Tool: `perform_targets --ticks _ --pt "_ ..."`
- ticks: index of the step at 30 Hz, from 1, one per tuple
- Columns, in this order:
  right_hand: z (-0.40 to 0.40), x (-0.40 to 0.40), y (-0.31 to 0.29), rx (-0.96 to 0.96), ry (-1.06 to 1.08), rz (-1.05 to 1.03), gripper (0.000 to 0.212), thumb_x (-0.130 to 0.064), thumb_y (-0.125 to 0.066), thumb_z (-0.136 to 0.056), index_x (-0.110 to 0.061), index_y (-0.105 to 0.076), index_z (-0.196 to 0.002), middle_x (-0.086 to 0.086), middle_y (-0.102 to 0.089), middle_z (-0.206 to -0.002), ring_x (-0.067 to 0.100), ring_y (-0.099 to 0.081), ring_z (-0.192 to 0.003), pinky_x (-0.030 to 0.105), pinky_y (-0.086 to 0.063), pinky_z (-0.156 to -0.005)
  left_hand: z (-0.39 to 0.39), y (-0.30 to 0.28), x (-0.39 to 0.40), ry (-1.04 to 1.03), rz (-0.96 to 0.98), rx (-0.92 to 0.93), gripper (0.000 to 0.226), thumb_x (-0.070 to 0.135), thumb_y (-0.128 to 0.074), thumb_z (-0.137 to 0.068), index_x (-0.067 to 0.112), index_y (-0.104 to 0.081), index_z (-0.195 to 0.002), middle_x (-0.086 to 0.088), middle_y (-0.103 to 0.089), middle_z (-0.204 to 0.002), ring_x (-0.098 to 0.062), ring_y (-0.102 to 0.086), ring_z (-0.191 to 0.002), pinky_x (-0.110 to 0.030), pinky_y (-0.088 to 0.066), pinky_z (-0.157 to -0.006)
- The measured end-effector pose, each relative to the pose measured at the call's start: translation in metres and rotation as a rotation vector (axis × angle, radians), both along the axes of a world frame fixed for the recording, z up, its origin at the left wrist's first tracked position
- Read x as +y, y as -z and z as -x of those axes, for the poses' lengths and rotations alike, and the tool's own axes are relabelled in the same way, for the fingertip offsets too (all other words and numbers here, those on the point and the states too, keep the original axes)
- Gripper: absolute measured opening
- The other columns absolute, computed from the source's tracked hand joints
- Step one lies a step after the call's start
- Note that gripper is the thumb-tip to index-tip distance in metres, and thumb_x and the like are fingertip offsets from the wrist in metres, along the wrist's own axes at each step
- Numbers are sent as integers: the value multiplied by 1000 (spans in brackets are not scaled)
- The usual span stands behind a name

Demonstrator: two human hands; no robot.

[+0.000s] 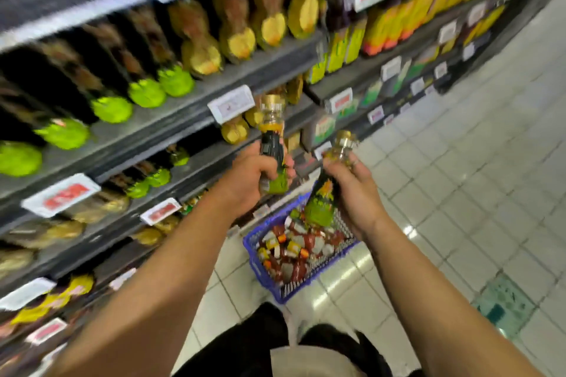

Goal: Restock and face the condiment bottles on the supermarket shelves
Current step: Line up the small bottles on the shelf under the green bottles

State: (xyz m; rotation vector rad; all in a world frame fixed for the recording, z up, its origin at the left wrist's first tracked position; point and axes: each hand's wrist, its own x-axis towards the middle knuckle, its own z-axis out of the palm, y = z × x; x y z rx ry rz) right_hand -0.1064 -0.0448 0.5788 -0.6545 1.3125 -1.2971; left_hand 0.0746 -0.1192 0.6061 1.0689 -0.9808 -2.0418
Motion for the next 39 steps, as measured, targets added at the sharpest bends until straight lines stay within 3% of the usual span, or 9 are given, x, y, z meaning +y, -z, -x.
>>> perform_targets --ticks 6,9,11,15,19,26,31,34,39 --pt "-34 -7 -89 23 -160 156 81 -51 -87 -63 -21 -62 -134 6 -70 -123 25 -66 -112 47 -52 -101 -30 -93 44 -287 238 75 33 -5 -60 -56 6 -55 -87 -11 -59 -74 -27 -59 -64 -37 -50 -66" --pt "-53 -9 -140 29 -284 291 53 -50 -80 -72 -33 -70 -121 -2 -75 -109 18 -70 -104 37 -54 -86 -51 -135 64 -398 408 68 23 -2 -68 -64 14 -62 -80 -8 -61 -69 -26 -59 -61 -35 -52 -63" --pt "-70 -7 -172 26 -376 376 42 -47 -77 -78 -38 -70 -118 2 -75 -112 25 -71 -106 45 -56 -90 -70 -161 74 -485 495 72 25 -1 -70 -65 11 -58 -83 -8 -60 -68 -24 -58 -59 -34 -51 -62" --pt "-114 2 -225 2 -507 510 37 -45 -76 -81 -38 -67 -117 14 -73 -95 33 -73 -85 55 -62 -75 -120 -203 93 -493 591 158 30 -4 -68 -69 11 -54 -91 -9 -57 -70 -23 -55 -58 -32 -50 -58" --pt "-169 9 -253 26 -549 595 29 -36 -71 -88 -35 -67 -116 7 -71 -88 29 -72 -83 45 -62 -76 -179 -225 109 -403 611 239 46 -4 -74 -62 9 -53 -101 -9 -57 -80 -23 -55 -60 -31 -48 -52" --pt "-262 -1 -266 15 -611 619 33 -36 -66 -90 -12 -61 -112 7 -70 -96 27 -70 -84 40 -60 -73 -281 -230 117 -478 645 98 38 -7 -72 -71 8 -53 -101 -9 -59 -79 -25 -56 -61 -33 -50 -55" --pt "-302 -14 -262 -3 -656 603 35 -43 -51 -95 -23 -57 -124 10 -72 -106 27 -72 -88 54 -61 -81 -336 -227 107 -593 638 -211 23 34 -76 -83 20 -59 -90 -12 -59 -70 -24 -56 -58 -33 -47 -51" --pt "-311 -24 -260 -151 -650 532 36 -42 -47 -100 -17 -54 -125 11 -65 -96 23 -62 -70 42 -56 -66 -351 -227 92 -608 651 -281 25 41 -67 -84 21 -58 -94 -10 -64 -78 -20 -61 -67 -38 -48 -62" --pt "-307 -67 -264 -98 -608 550 34 -29 -71 -92 -17 -53 -118 4 -57 -78 19 -51 -56 34 -46 -53 -346 -229 60 -552 669 -338 17 45 -64 -77 32 -62 -88 -9 -66 -93 -25 -64 -83 -48 -51 -78"
